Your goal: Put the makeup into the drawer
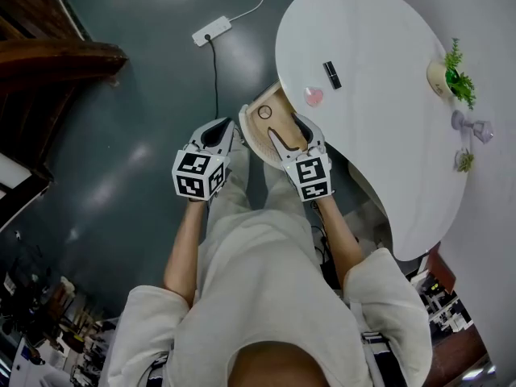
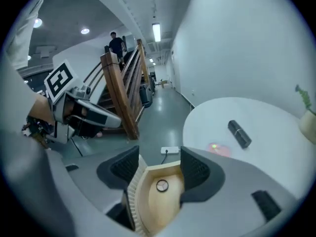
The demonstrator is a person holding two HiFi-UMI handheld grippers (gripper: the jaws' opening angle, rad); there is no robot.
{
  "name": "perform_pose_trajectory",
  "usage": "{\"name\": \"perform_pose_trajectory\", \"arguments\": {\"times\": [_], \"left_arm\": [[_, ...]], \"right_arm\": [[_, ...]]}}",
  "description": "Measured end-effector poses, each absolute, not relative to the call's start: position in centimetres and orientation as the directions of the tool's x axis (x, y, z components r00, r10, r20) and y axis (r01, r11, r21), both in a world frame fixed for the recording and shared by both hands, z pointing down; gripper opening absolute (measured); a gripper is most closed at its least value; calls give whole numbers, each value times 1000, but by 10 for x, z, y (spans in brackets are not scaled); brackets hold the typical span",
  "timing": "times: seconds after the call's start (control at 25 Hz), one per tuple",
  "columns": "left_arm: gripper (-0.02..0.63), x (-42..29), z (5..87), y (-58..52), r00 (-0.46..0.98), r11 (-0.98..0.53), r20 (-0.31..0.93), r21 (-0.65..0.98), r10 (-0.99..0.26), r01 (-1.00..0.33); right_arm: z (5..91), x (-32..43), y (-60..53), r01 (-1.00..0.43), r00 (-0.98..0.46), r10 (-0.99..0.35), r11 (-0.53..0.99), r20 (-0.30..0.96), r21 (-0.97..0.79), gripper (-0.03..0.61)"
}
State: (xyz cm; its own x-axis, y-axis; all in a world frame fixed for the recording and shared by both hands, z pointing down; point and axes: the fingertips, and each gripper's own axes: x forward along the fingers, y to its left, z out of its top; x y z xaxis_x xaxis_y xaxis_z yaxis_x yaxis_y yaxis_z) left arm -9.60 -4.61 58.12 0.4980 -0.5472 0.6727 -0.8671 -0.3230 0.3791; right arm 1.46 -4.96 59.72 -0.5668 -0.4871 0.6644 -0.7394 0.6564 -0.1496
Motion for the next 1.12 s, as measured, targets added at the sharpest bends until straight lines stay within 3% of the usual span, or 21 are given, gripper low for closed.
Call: {"name": "perform_pose_trajectory", "arguments": {"times": [0.2, 0.44, 0.76, 0.92, 1.12], "left_arm": [[11, -81, 576, -52, 513, -347, 663, 379, -545, -858], [11, -67, 575, -57, 523, -358, 662, 382, -537, -852], [11, -68, 578, -63, 514, -345, 666, 382, -540, -857], [11, -75, 580, -65, 505, -335, 670, 379, -544, -863], [11, -76, 580, -66, 504, -328, 667, 383, -549, -864]], "right_arm": [[589, 72, -90, -830, -441, -585, 554, 681, -62, 280], [611, 106, -119, -839, -375, -543, 544, 751, -25, 310], [636, 98, -126, -835, -355, -467, 548, 810, -50, 281], [634, 98, -130, -842, -347, -478, 537, 807, -45, 240], [632, 99, -132, -833, -359, -487, 552, 796, -38, 232]]}}
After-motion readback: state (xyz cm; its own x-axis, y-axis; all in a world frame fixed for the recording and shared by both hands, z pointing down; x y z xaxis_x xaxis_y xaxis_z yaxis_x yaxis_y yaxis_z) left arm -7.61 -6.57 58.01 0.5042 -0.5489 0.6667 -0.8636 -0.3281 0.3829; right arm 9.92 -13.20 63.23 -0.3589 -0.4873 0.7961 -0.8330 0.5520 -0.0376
